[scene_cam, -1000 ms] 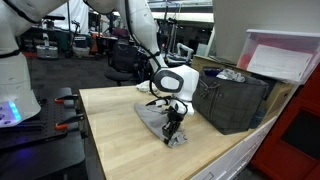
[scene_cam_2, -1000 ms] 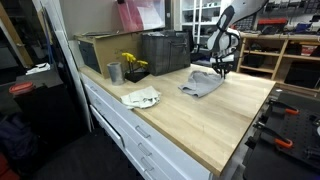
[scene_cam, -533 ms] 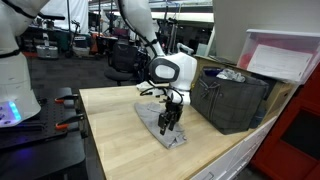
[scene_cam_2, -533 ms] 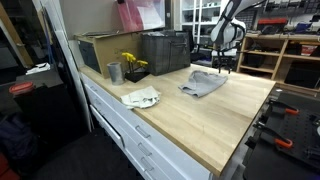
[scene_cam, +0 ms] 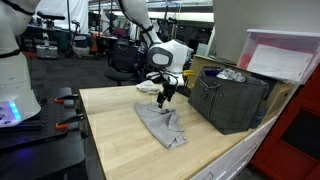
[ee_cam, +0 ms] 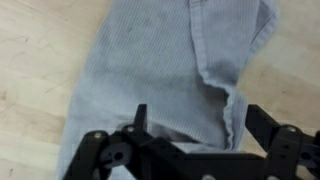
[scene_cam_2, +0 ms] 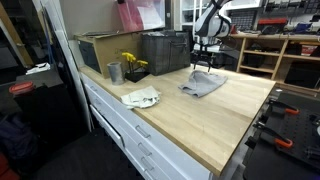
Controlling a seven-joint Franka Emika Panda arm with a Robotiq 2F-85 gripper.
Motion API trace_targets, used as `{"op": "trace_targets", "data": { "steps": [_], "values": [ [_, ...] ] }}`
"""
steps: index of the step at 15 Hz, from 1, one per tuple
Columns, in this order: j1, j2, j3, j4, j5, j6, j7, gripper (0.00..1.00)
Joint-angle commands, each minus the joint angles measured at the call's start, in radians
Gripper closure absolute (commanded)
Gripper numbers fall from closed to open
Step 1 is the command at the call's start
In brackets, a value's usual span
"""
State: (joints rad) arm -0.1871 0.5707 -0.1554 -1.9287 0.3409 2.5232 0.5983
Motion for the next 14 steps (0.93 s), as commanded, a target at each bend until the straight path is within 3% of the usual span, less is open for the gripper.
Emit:
{"op": "trace_targets", "data": {
  "steps": [1, 8, 13, 14],
  "values": [
    [0.006, 0.020, 0.076, -0.009, 0.074, 0.033, -0.088, 0.00],
    [0.000, 0.080, 0.128, 0.004, 0.131, 0.024, -0.207, 0.00],
    [-0.053, 0.113, 0.175, 0.013, 0.215, 0.024, -0.316, 0.00],
    [-0.064, 0.120, 0.187, 0.016, 0.232, 0.024, -0.343, 0.25]
  ]
}}
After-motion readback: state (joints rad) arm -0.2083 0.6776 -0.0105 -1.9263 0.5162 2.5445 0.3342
